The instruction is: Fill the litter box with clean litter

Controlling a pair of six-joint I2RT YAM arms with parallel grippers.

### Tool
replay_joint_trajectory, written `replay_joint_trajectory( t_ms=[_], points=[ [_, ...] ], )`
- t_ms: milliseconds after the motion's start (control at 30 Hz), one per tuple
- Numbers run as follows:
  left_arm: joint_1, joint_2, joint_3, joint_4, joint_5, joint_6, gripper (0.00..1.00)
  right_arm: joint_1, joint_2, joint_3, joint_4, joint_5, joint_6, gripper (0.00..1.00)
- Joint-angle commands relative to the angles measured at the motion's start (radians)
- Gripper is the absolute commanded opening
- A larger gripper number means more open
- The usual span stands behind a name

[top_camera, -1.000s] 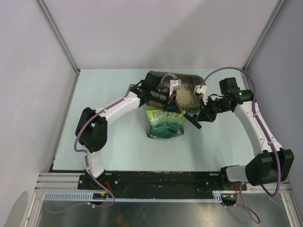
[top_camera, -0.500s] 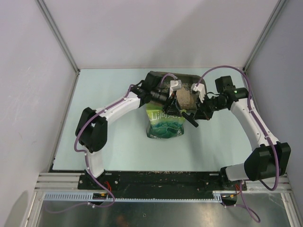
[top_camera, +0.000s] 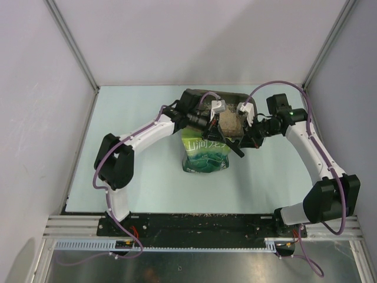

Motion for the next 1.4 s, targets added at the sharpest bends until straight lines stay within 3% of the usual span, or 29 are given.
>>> replay_joint_trajectory(
  t_ms=[0, 67, 100, 200, 300, 367, 700, 1067, 1367],
  points=[
    [-0.012, -0.006, 0.016, -0.007, 0.068, 0.002, 0.0, 0.004, 0.019, 0.044, 0.067, -0.013, 0.036, 0.0],
    [-0.014, -0.006, 0.016, -0.008, 0.068, 0.005, 0.0, 0.001, 0.02, 0.045, 0.073, -0.016, 0.047, 0.02],
    [-0.012, -0.006, 0.016, -0.007, 0.067, 0.004, 0.0, -0.002, 0.018, 0.048, 0.075, -0.014, 0.057, 0.21],
    [-0.012, -0.012, 0.011, -0.01, 0.061, 0.011, 0.0, -0.054, 0.007, 0.062, 0.046, -0.048, 0.051, 0.48],
    [-0.012, -0.014, 0.011, -0.011, 0.06, 0.014, 0.0, -0.115, 0.023, 0.086, -0.039, -0.105, -0.024, 0.61],
    [-0.011, -0.009, 0.016, -0.01, 0.06, 0.016, 0.0, -0.131, 0.059, 0.106, -0.106, -0.138, -0.059, 0.63],
    [-0.012, -0.012, 0.014, -0.013, 0.067, 0.014, 0.0, -0.129, 0.225, 0.162, -0.295, -0.277, -0.191, 0.64],
    [-0.011, -0.006, 0.022, -0.016, 0.067, 0.016, 0.0, -0.1, 0.286, 0.189, -0.321, -0.298, -0.228, 0.6],
    [-0.009, -0.004, 0.02, -0.018, 0.065, 0.014, 0.0, -0.092, 0.291, 0.189, -0.3, -0.297, -0.214, 0.43]
  ],
)
